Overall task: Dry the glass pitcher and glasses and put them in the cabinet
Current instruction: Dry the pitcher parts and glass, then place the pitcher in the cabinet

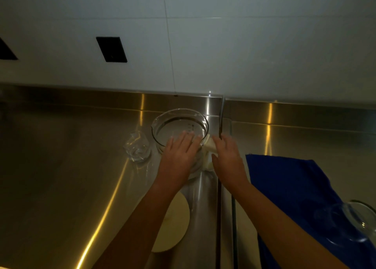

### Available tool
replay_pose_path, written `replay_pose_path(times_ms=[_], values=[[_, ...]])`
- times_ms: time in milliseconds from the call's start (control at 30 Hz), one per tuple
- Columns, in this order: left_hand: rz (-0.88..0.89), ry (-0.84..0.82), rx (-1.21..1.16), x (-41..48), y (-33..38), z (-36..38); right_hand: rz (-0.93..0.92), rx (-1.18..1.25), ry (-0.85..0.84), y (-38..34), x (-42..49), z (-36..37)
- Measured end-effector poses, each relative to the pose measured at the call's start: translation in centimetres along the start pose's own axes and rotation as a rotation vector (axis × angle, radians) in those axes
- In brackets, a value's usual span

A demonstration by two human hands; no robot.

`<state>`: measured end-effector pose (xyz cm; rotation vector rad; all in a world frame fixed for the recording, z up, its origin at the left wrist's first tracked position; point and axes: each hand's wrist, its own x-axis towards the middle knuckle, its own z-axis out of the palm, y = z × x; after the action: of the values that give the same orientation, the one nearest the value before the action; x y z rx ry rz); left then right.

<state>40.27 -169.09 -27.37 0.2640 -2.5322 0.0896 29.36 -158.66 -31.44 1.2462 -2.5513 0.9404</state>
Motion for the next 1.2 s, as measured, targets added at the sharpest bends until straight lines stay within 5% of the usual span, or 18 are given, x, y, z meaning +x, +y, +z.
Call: replay_pose_path(times_ms=[400, 767, 1200], values=[[-0.032, -0.084, -0.010, -1.3, 1.0, -0.4, -0.080, -0.212, -0.054, -0.1, -1.1, -0.5], [0.118, -0.149, -0.333, 0.9, 10.3, 2.1, 0.136, -0.346, 0.030, 4.3, -6.0, -7.4], [0.086, -0.584, -0.752, 1.7, 22.9, 6.2, 0.462, -0.413, 0.001, 13.6, -15.4, -15.5]])
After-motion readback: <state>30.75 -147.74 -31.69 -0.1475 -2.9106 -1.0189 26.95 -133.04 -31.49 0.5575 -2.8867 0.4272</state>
